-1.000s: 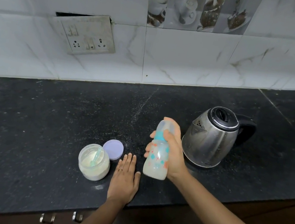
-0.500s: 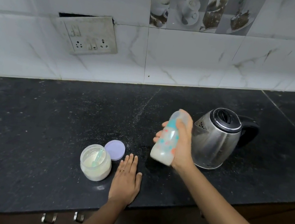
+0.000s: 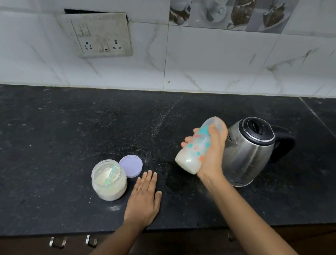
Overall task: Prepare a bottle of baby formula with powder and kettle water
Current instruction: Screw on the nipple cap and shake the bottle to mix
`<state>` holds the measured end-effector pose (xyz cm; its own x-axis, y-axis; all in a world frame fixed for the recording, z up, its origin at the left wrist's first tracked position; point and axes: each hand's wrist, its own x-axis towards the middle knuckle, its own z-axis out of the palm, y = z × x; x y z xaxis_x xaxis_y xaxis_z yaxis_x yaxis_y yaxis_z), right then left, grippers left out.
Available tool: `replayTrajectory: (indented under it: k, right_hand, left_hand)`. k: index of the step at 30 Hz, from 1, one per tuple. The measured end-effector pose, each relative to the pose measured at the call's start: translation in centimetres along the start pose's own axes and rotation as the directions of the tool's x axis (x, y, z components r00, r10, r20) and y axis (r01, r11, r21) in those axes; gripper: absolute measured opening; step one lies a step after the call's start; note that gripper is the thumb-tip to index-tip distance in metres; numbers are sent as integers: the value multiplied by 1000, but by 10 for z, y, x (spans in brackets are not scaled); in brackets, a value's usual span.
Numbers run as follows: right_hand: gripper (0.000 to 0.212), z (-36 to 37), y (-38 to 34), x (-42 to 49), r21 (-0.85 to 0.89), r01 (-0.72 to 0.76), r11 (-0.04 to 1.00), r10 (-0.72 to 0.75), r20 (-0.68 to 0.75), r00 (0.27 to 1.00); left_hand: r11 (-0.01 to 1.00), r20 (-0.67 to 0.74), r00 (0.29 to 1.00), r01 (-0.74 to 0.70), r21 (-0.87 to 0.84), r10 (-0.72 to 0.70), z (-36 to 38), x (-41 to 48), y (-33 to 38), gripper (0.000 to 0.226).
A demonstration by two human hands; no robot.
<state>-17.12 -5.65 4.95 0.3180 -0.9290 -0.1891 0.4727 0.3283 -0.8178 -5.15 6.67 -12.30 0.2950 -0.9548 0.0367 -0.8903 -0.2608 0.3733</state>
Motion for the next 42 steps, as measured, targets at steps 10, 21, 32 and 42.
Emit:
replayTrajectory:
  k: [10,21,32,42]
  right_hand:
    - [76,-3,2,-3,-10,-35,999,35,3,999]
    - [69,-15,25,-8,-65,-58,996,63,86,994]
    - [43,-7,33,-20,-163,-21,986,47,159,986]
    - [39,-4,18,-19,-197,40,980,9,242,970]
  left_hand:
    - [1000,-7,1000,1,-3,-1,2,0,0,72]
    - [1000,-17,1000,-5,-6,5,1,-1,1,72]
    - [1000,-12,1000,-11,-3,11,4,-3,-1,71]
    - [1000,-23,1000,-6,-18,5,4,-1,-1,70]
